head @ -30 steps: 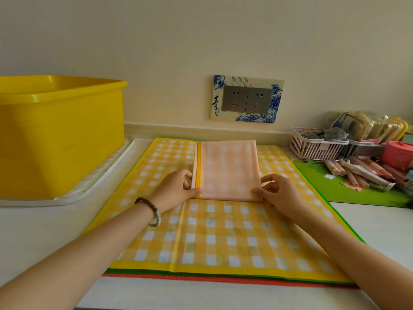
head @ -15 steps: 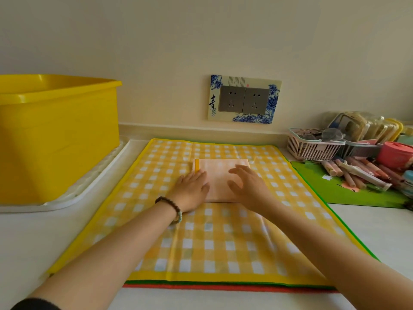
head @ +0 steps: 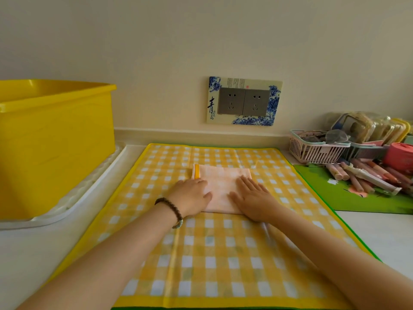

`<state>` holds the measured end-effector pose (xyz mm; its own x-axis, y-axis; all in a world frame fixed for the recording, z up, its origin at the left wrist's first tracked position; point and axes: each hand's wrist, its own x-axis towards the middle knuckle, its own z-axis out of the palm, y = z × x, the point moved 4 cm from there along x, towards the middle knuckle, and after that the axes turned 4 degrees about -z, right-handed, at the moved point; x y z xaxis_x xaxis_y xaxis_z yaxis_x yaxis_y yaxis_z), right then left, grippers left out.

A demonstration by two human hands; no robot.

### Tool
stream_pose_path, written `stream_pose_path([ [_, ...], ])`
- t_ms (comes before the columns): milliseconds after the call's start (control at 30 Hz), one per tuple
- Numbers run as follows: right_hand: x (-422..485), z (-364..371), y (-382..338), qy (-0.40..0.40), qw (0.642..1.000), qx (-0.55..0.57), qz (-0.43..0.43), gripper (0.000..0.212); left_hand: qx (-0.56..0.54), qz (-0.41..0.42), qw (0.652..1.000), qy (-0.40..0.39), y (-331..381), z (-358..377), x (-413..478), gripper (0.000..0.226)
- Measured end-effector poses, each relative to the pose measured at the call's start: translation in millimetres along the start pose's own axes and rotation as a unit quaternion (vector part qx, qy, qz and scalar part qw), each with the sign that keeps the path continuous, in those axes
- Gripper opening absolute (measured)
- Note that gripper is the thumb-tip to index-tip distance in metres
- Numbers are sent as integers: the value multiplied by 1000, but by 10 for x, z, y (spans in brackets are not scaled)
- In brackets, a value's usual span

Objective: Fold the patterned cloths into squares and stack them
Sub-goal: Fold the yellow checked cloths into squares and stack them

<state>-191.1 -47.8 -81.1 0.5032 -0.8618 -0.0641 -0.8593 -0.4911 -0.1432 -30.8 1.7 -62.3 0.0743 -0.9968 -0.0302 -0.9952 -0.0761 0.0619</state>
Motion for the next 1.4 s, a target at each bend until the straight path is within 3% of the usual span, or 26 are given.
stream_pose_path([
  [200, -5, 16, 29, 2, 1000, 9, 4, 67, -30, -11, 994, 101, 24, -157, 320, 44],
  [400, 26, -11, 15, -27, 1000, 5, 10, 66, -80, -26, 996, 6, -105, 151, 451, 53],
  [633, 443, -173, -276, 42, 997, 23, -53, 50, -72, -21, 997, 21, -102, 160, 458, 52],
  [767, 668, -56, -350, 29, 998, 12, -60, 50, -79, -23, 996, 24, -114, 179, 481, 52],
  [1033, 567, -54, 61, 45, 999, 19, -17, 68, -86, -34, 996, 18, -122, 175, 470, 54],
  [1267, 409, -119, 372, 19, 999, 41, 24, 70, -110, -37, 993, 26, -141, 182, 461, 55],
  [1333, 389, -152, 368, 29, 997, 68, 24, 70, -137, -49, 989, 36, -157, 158, 440, 56],
  [1400, 333, -213, 386, 64, 984, 162, 31, 67, -162, -58, 984, 31, -181, 127, 393, 58],
])
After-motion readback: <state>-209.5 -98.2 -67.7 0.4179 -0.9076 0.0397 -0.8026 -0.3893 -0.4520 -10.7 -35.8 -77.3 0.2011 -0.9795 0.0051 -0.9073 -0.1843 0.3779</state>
